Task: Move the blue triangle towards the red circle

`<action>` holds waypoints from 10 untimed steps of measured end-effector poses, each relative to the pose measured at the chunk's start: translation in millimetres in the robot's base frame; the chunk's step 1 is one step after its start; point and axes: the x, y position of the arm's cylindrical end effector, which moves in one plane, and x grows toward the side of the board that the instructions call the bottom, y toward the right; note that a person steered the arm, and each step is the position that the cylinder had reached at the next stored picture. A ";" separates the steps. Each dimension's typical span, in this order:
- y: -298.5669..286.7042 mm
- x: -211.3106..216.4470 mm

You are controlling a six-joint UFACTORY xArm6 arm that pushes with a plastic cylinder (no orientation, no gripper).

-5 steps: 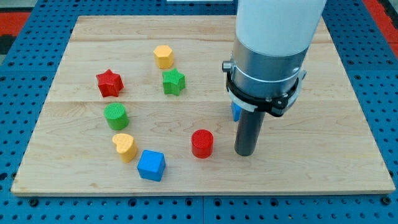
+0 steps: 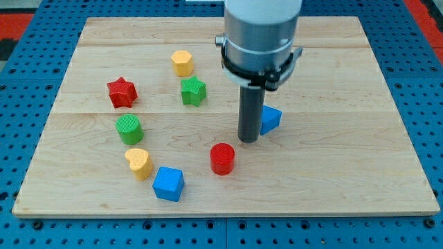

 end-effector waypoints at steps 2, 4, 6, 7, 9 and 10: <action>48.7 -58.5; 83.0 -20.0; 99.4 1.0; 96.2 3.9; 81.5 14.3; 76.6 18.9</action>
